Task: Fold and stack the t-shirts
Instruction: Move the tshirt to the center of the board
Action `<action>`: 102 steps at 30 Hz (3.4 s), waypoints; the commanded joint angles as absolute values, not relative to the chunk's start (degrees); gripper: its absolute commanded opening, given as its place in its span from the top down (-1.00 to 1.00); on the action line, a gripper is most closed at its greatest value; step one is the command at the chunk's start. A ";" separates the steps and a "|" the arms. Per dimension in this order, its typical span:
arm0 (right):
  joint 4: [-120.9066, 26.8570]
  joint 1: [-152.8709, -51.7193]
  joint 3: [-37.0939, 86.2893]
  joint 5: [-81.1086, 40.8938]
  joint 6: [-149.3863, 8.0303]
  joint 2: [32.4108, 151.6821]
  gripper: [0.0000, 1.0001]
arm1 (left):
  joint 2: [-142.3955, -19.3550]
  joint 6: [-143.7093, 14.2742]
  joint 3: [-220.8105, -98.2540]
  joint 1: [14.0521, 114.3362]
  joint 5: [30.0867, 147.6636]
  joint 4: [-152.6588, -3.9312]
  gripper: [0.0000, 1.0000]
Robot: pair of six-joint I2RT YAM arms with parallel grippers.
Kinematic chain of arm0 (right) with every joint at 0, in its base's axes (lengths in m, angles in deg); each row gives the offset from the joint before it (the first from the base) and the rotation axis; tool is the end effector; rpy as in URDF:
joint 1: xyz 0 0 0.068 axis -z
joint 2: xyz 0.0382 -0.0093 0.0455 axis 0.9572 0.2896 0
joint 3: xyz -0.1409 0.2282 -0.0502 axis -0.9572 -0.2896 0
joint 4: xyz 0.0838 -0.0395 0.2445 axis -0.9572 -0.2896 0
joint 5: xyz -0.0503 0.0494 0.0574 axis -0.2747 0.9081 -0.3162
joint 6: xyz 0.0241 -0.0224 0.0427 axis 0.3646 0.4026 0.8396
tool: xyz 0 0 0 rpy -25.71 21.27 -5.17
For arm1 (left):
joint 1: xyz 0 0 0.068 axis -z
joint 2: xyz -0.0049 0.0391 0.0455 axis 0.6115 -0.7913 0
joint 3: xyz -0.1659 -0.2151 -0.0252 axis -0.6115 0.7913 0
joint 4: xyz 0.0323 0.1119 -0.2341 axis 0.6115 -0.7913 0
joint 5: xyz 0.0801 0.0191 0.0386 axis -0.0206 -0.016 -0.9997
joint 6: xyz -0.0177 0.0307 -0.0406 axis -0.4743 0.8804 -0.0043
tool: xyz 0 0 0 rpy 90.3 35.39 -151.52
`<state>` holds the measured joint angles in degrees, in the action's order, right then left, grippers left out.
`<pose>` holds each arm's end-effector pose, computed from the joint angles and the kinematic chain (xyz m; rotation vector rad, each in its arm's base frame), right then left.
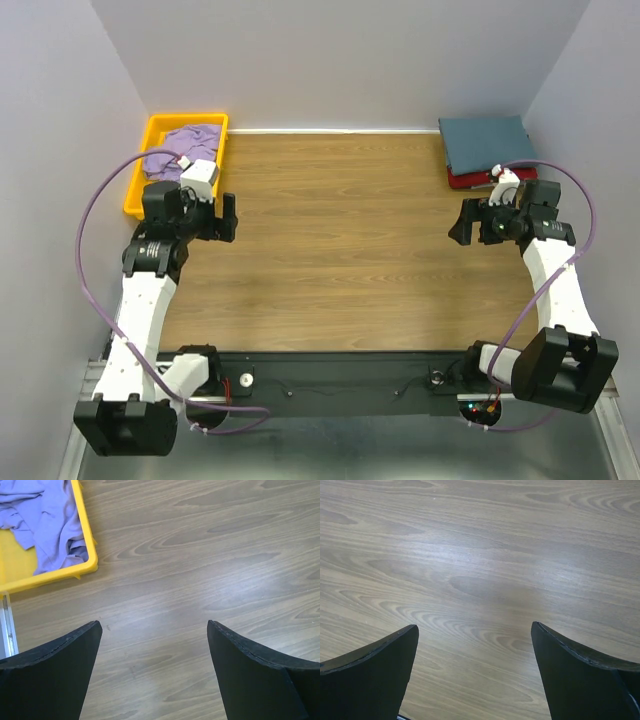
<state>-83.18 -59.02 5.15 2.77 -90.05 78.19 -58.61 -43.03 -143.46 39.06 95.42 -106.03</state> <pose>0.2373 -0.0411 0.2914 -0.2086 2.2856 0.4024 0.2030 -0.0139 0.3556 0.3624 1.9218 -0.1536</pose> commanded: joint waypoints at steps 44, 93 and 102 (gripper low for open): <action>-80.79 -59.28 5.48 2.22 -86.28 86.81 -1.00 | -148.11 -35.56 -215.57 23.47 81.93 -109.13 -0.31; -81.75 -59.28 3.81 1.25 -91.18 77.94 -1.00 | -99.78 -31.96 -170.52 44.14 110.22 -98.68 -0.97; -86.85 -59.28 5.03 7.31 -96.21 82.67 -0.98 | -96.53 -24.67 -164.38 48.05 115.95 -102.10 -0.65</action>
